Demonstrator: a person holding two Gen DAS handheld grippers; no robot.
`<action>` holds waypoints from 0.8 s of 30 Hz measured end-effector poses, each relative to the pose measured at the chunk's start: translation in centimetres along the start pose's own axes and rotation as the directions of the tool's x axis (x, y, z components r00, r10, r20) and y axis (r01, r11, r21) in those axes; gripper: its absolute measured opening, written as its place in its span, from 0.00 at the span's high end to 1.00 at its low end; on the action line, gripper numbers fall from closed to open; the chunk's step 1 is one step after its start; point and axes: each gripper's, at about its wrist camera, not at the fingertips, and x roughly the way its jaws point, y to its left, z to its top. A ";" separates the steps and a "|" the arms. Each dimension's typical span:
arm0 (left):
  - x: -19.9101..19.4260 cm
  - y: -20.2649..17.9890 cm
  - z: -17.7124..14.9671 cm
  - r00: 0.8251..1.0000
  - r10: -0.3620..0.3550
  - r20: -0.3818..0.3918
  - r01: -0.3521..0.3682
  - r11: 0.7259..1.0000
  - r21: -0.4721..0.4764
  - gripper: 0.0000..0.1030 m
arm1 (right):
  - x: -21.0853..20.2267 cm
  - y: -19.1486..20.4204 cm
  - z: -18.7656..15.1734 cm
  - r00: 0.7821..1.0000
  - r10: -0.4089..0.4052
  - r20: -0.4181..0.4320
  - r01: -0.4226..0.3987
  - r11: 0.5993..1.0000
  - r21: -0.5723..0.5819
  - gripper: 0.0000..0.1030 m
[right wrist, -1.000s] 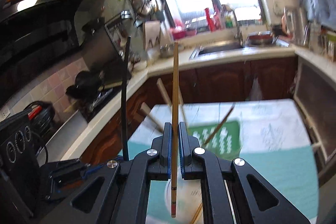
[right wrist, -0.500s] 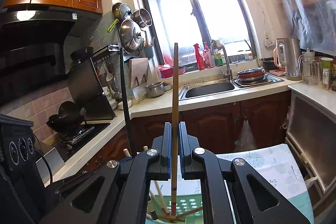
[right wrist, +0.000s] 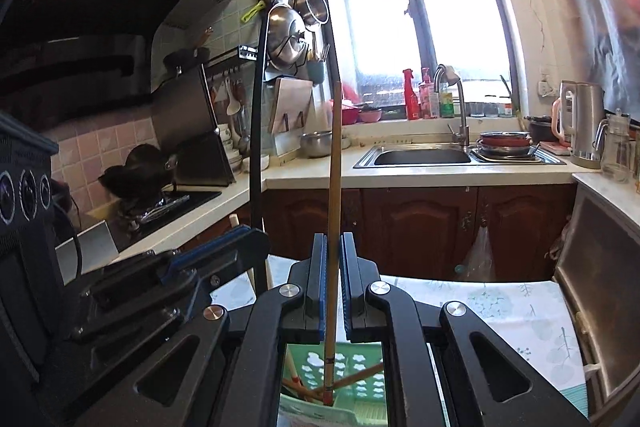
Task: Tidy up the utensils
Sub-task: 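Lift and drop both chopsticks into the green holder with both tools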
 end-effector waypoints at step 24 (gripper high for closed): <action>-0.2 -1.0 -3.0 0.992 -0.036 -0.119 0.041 0.998 0.048 0.63 | -2.2 -0.5 -1.6 0.989 0.121 -0.087 -0.118 0.992 0.033 0.81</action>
